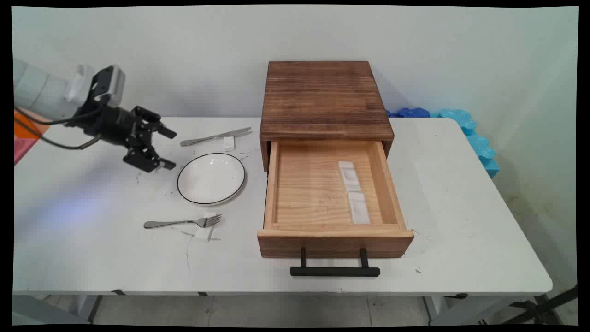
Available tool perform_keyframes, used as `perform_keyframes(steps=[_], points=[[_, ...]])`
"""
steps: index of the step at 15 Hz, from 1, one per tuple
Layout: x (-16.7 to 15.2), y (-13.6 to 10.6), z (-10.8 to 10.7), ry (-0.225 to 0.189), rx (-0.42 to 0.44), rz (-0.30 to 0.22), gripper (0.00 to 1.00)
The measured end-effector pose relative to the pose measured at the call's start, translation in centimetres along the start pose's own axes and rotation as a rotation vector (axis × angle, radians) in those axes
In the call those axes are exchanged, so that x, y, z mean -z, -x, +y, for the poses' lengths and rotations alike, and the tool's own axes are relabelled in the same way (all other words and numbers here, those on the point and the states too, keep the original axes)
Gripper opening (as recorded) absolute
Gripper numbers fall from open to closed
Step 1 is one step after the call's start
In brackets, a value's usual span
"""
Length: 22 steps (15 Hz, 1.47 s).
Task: Pick up the knife from the left of the white plate
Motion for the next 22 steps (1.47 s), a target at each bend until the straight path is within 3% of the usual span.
perform_keyframes(steps=[7,11,15,22], points=[[-3.4,-1.9,-5.5,-0.072,-0.031,-0.101,1.0],[-5.8,-2.3,-8.9,-0.092,-0.05,-0.153,1.0],[-8.5,-2.5,-11.9,-0.087,-0.073,-0.197,1.0],[-12.5,-2.5,-15.3,-0.051,-0.103,-0.244,1.0]])
